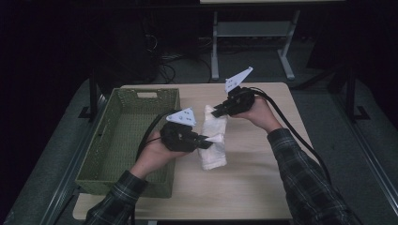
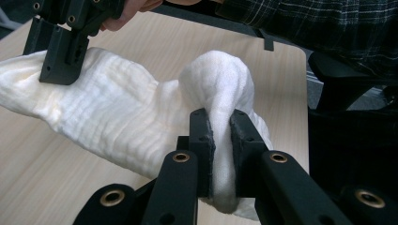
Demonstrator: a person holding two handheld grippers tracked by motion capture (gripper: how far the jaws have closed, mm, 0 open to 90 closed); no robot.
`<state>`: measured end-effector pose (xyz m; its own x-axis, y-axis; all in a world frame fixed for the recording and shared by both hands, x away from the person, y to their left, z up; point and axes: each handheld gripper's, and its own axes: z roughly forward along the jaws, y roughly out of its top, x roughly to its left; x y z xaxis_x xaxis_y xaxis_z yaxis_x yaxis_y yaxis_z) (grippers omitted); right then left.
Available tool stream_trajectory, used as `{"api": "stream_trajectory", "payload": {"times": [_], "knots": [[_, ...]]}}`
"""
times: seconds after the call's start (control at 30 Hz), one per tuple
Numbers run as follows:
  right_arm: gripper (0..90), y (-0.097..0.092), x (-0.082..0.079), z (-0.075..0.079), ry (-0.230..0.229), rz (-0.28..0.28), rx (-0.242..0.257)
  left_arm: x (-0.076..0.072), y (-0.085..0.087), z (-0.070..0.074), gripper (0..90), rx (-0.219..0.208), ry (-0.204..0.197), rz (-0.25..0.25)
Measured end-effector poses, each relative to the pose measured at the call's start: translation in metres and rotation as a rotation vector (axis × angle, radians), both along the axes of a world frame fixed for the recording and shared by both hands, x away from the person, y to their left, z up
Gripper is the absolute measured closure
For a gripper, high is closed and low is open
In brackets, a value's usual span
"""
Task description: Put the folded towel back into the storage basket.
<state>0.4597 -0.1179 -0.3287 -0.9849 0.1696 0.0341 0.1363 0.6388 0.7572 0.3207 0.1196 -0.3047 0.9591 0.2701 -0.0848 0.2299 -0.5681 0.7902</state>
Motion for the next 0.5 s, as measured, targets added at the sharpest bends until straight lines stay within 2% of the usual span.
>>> {"api": "stream_trajectory", "payload": {"times": [0.27, 0.5], "knots": [[79.4, 0.037, 0.007, 0.015, -0.03, 0.016, 0.005, 0.002, 0.041, 0.012, 80.8, -0.002, -0.025, 0.027], [79.4, 0.071, 0.012, 0.024, -0.049, 0.039, 0.004, 0.0, 0.074, 0.014, 80.8, -0.01, -0.042, 0.062]]}}
